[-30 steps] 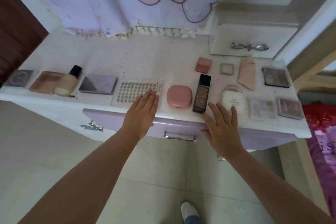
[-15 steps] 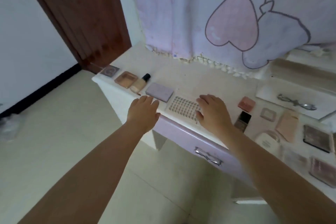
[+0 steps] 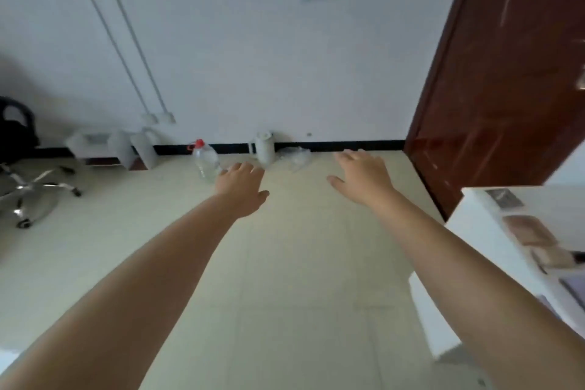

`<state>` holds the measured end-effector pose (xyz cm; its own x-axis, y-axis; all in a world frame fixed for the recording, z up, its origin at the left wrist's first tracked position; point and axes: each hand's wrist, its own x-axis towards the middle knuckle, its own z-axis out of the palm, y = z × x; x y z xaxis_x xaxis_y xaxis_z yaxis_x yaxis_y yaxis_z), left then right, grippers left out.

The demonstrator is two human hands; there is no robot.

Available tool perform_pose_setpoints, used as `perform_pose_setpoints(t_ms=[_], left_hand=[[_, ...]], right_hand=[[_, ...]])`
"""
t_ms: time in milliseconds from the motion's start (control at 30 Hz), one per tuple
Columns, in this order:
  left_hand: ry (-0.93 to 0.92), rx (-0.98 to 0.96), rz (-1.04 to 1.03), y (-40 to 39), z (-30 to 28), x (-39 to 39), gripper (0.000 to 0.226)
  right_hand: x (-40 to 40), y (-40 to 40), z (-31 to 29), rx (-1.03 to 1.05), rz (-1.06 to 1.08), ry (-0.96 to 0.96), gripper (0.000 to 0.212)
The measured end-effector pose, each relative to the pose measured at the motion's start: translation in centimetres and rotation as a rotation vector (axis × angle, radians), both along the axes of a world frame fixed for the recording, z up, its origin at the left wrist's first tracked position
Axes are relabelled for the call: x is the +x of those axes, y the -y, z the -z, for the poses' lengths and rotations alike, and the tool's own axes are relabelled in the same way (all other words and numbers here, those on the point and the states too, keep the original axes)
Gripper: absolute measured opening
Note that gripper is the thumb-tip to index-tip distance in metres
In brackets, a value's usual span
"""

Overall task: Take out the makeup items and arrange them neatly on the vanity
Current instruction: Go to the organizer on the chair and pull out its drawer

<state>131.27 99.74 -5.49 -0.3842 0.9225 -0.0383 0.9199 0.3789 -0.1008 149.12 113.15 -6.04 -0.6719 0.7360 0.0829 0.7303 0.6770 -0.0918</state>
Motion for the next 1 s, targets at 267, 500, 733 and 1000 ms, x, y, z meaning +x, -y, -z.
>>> perform_pose_setpoints(t_ms=[267,500,733,1000], left_hand=[[-0.054,0.101,-0.505,22.7,-3.3,-19.2,0.054],[-0.070,0.118,-0.903,40.3,-3.2,-29.1,0.054],[-0.148,0.063,-1.202,53.1,-4.5,-41.5,0.055],[-0.119,0.090,-1.446,60.0,-7.5,-60.5,0.055]], right_hand=[[-29.7,18.0,-2.5,-0.006,-0.542,0.032,0.061],[-46.8,35.1,-3.4,-0.038,-0.918,0.079,0.062],[-64.2,46.4,-5.2,-0.022,-1.201,0.081,0.061],[-85.5,53.7,-8.1,-0.055,-1.353,0.066,0.061]])
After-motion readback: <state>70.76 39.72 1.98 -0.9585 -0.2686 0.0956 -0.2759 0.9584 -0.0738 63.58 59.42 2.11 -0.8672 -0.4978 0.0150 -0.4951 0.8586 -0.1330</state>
